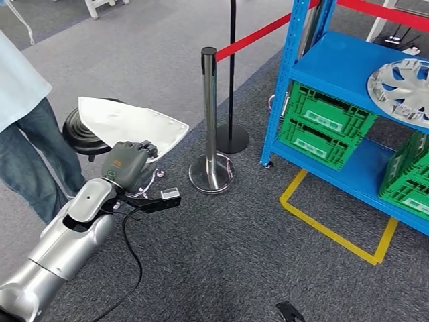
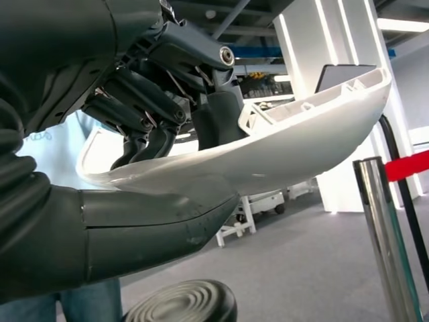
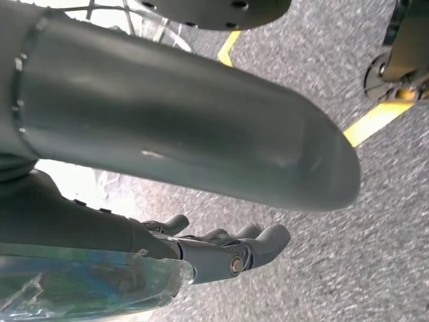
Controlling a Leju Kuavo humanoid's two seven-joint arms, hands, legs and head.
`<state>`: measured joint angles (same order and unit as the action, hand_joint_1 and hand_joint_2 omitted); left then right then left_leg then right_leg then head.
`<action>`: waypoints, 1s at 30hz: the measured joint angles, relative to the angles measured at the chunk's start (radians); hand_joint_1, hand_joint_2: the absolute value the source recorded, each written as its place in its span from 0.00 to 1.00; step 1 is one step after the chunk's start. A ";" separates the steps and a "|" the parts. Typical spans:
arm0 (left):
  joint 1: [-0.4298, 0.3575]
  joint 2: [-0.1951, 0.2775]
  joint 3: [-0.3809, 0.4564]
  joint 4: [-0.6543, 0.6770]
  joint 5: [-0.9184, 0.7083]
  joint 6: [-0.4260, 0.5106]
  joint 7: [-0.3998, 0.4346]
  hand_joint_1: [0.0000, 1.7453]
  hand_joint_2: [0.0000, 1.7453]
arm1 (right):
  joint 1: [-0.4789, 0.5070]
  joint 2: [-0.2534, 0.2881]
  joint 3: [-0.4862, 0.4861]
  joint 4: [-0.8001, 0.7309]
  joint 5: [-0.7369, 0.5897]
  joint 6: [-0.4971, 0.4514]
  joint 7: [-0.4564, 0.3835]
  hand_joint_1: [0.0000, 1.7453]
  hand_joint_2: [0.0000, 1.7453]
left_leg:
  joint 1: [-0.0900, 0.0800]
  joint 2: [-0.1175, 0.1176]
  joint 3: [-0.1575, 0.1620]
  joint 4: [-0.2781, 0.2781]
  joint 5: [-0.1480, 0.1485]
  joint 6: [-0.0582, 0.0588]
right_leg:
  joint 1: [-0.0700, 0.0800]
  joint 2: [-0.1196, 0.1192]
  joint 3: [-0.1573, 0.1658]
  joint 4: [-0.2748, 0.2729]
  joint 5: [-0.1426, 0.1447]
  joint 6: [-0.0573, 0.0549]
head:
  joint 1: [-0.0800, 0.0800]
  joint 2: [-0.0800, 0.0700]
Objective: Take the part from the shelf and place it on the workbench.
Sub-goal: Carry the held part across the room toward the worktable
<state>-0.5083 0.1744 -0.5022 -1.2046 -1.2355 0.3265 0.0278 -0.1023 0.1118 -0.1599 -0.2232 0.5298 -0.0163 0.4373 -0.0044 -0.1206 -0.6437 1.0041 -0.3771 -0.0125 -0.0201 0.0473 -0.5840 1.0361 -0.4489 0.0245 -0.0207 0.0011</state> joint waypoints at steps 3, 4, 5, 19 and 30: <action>-0.002 0.005 0.004 -0.003 0.001 -0.002 0.000 1.00 1.00 | 0.000 0.000 0.000 0.000 0.001 0.006 0.008 0.00 0.00 | -0.001 0.092 -0.068 0.144 -0.082 -0.016 | 0.000 -0.037 0.000 -0.005 0.004 -0.012 | -0.015 0.000; -0.002 0.005 0.005 -0.003 0.001 -0.004 0.000 1.00 1.00 | 0.001 0.000 0.000 0.000 0.001 0.008 0.009 0.00 0.00 | 0.002 0.104 -0.101 0.214 -0.113 -0.021 | 0.000 -0.051 0.000 -0.005 0.003 -0.012 | -0.016 0.000; 0.000 0.006 0.005 -0.004 0.002 -0.005 0.000 1.00 1.00 | 0.002 0.000 0.000 0.000 0.001 0.010 0.010 0.00 0.00 | 0.005 0.109 -0.125 0.267 -0.130 -0.024 | 0.001 -0.065 -0.001 -0.005 0.003 -0.013 | -0.016 0.000; -0.005 0.018 0.016 -0.020 0.002 -0.015 0.001 1.00 1.00 | -0.001 0.001 0.000 -0.001 0.003 0.014 0.017 0.00 0.00 | 0.000 0.104 0.023 -0.017 -0.007 0.036 | 0.006 -0.058 -0.085 0.208 -0.125 0.028 | -0.001 0.000; 0.001 0.023 0.015 -0.020 0.002 -0.016 0.001 1.00 1.00 | -0.003 0.001 0.000 -0.001 0.003 0.014 0.010 0.00 0.00 | 0.006 -0.019 0.004 -0.005 -0.001 0.002 | 0.002 0.003 -0.001 0.000 -0.001 0.007 | 0.000 0.000</action>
<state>-0.5072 0.1975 -0.4873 -1.2250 -1.2334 0.3110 0.0290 -0.1056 0.1125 -0.1601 -0.2245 0.5329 -0.0023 0.4474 0.0014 -0.1399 -0.6395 0.9987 -0.3779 -0.0109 -0.0182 0.0498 -0.5853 1.0360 -0.4503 0.0315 -0.0209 0.0011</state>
